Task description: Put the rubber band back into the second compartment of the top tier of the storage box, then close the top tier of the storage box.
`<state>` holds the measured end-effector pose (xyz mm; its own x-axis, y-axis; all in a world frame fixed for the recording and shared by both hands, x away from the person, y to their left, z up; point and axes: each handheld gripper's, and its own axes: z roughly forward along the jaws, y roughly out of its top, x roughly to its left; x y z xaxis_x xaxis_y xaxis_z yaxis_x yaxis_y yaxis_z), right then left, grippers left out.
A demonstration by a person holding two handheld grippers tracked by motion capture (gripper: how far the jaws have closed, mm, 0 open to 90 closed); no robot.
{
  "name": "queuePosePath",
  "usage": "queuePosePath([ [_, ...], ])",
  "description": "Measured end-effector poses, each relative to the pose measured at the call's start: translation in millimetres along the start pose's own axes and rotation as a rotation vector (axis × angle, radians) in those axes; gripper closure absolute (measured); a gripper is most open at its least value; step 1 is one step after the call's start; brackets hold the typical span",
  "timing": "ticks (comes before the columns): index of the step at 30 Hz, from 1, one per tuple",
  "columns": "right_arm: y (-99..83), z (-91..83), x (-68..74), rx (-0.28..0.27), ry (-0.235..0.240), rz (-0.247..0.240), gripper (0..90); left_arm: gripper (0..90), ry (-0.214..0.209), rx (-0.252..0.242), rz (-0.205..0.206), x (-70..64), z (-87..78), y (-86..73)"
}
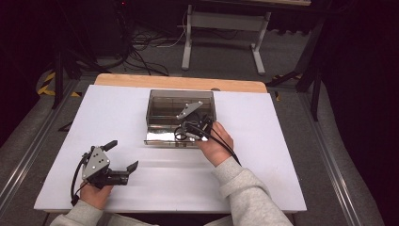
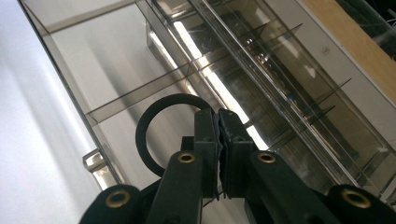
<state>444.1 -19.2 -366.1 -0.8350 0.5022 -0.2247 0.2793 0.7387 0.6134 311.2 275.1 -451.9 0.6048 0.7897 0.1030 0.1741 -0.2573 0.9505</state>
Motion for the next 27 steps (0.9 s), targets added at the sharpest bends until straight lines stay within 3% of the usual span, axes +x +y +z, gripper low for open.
queuePosePath([
  [5, -0.1, 2.3, 0.7, 0.008, -0.018, -0.007, 82.6, 0.9, 0.001, -0.001, 0.003, 0.4, 0.0, 0.0],
  [10, -0.3, -2.1, 0.3, -0.008, -0.019, -0.005, 84.5, 1.0, 0.000, -0.004, 0.000, 0.4, 0.0, 0.1],
  [12, -0.8, -8.5, 0.0, -0.029, -0.005, 0.003, 90.0, 1.0, -0.002, -0.004, -0.005, 0.0, 0.0, 0.0],
  [15, -1.4, -13.9, 0.4, -0.040, 0.010, 0.009, 90.0, 1.0, 0.000, -0.002, 0.001, 0.2, -0.2, 0.1],
  [20, -3.5, -27.5, 1.2, -0.071, 0.065, -0.024, 90.0, 1.0, 0.001, 0.000, 0.004, 0.5, -0.2, 0.1],
  [27, -6.8, -33.5, 2.2, -0.066, 0.083, -0.057, 90.0, 1.0, 0.001, -0.001, 0.005, 0.5, 0.3, 0.4],
])
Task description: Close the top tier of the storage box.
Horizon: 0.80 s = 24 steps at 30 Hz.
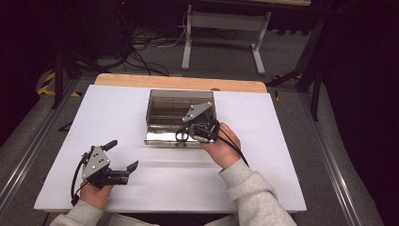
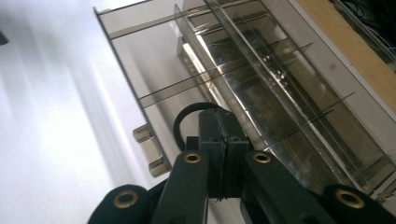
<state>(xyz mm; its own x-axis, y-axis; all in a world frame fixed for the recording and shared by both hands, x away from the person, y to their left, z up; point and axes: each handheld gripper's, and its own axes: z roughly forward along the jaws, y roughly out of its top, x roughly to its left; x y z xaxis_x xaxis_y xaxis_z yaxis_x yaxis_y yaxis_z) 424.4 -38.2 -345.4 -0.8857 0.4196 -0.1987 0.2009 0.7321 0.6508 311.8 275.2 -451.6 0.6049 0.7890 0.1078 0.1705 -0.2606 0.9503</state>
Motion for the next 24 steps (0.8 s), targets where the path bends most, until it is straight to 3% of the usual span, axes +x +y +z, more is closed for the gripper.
queuePosePath([
  [13, -4.4, -11.7, 15.5, 0.004, 0.081, -0.119, 90.0, 1.0, -0.002, 0.001, -0.002, -0.4, -0.2, -0.2],
  [24, -12.0, -8.9, 21.5, 0.069, 0.148, -0.175, 90.0, 1.0, -0.002, 0.002, 0.000, -0.5, -0.2, -0.2],
])
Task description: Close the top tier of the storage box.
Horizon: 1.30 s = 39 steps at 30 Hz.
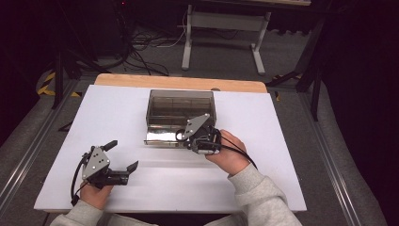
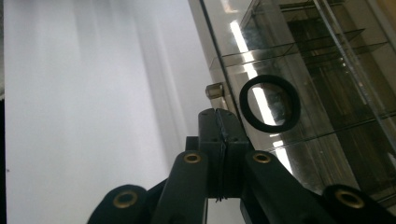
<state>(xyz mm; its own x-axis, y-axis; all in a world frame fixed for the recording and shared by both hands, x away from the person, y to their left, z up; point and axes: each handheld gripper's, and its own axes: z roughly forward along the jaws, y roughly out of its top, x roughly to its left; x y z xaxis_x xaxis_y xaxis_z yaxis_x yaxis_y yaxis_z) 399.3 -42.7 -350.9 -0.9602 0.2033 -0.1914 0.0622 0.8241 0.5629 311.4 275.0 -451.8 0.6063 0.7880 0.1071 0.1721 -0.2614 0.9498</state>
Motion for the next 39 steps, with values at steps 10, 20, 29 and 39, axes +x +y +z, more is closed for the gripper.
queuePosePath([
  [10, -4.0, 6.1, 0.5, 0.041, 0.028, -0.029, 90.0, 1.0, 0.005, 0.002, 0.002, 0.4, -0.2, 0.1],
  [20, -6.7, 12.8, -0.3, 0.089, 0.037, -0.033, 90.0, 1.0, 0.002, 0.002, -0.003, 0.2, 0.1, 0.0],
  [29, -8.7, 20.2, -3.3, 0.136, 0.043, -0.030, 90.0, 1.0, 0.001, 0.001, -0.004, 0.2, 0.3, -0.1],
  [39, -7.5, 25.4, -7.2, 0.135, -0.008, -0.036, 90.0, 1.0, 0.001, 0.003, -0.003, 0.2, 0.1, 0.0],
])
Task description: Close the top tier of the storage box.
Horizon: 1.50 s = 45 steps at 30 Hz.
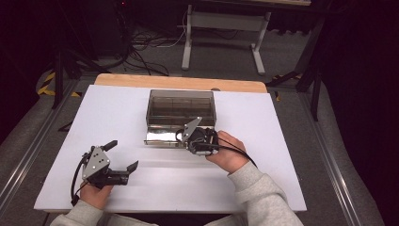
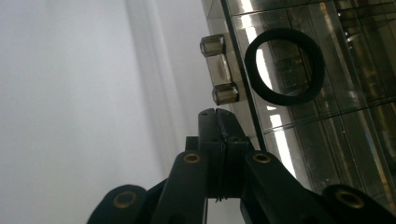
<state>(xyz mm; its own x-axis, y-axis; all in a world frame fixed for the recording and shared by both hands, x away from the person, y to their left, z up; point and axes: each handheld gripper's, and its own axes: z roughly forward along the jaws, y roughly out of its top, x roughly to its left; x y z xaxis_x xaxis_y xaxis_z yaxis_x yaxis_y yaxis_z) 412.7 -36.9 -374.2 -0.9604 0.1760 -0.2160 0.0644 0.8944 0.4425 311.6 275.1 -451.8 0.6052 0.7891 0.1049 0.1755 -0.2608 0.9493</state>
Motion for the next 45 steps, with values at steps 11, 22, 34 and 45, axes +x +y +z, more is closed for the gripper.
queuePosePath([
  [11, 3.1, 5.2, 0.5, 0.009, -0.007, -0.005, 90.0, 1.0, 0.000, 0.000, 0.000, -0.2, -0.1, 0.0],
  [22, 3.1, 4.3, 0.0, 0.008, -0.030, 0.010, 90.0, 1.0, -0.001, -0.002, 0.001, -0.3, 0.1, 0.0],
  [34, 3.5, 3.4, -7.1, -0.028, -0.083, 0.070, 90.0, 1.0, -0.002, -0.001, 0.001, -0.4, 0.1, 0.0],
  [45, 2.2, 4.1, -14.8, -0.050, -0.130, 0.089, 90.0, 1.0, -0.001, -0.002, 0.000, -0.3, 0.3, -0.1],
])
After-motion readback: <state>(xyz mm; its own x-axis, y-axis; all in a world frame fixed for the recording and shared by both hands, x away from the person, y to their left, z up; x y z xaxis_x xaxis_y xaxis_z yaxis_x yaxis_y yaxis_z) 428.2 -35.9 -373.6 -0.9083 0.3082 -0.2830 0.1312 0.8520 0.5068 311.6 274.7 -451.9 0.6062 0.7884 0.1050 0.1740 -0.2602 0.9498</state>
